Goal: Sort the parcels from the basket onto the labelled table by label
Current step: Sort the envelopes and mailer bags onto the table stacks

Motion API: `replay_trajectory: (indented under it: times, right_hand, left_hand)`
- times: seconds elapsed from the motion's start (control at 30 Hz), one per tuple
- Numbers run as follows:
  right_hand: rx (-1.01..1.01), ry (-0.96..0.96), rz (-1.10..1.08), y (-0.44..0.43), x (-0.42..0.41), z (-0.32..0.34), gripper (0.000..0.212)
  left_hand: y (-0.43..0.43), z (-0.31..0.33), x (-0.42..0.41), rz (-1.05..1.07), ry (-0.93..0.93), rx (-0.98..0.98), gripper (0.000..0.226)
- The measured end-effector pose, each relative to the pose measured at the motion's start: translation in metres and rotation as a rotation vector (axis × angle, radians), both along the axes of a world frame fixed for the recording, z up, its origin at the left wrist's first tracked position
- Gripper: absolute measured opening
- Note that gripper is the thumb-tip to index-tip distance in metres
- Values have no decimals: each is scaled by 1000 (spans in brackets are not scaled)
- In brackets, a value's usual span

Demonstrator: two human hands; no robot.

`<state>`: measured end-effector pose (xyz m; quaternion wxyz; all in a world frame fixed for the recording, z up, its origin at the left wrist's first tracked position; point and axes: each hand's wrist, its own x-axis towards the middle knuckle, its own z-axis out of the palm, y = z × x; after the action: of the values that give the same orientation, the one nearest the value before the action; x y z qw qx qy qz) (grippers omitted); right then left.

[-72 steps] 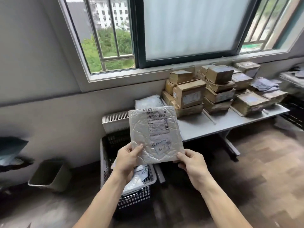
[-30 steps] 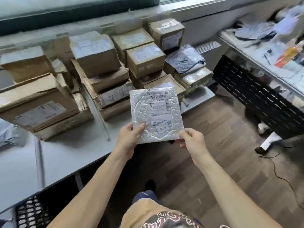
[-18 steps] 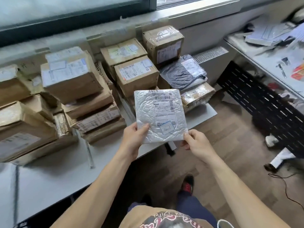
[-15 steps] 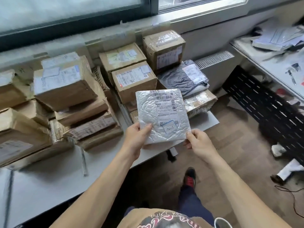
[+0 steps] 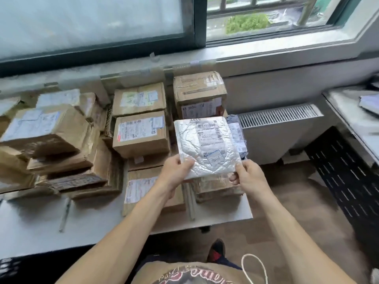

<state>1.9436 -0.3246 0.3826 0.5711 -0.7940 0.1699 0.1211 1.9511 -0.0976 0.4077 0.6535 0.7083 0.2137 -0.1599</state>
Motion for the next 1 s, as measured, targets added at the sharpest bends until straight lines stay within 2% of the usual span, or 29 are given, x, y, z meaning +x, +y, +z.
replay_trajectory:
  times: [0.13,0.3,0.6,0.8,1.0]
  right_hand:
    - [28,7,-18,-8,22,4,22]
    - [180,170,-18,-16,44,3,20]
    - [32,173,85,-18,63,-7,28]
    - [32,145,7,-21,67,-6,32]
    - [69,215,-10,-22,66,-6,26]
  left_hand:
    - [-12,1,22,0,30,40,17]
    - [-14,-7,41,48,55,46,23]
    - [-20,-16,44,86,94,16,25]
    - [-21,-18,45,86,108,62,24]
    - [-20,-20,44,116,119,162,43]
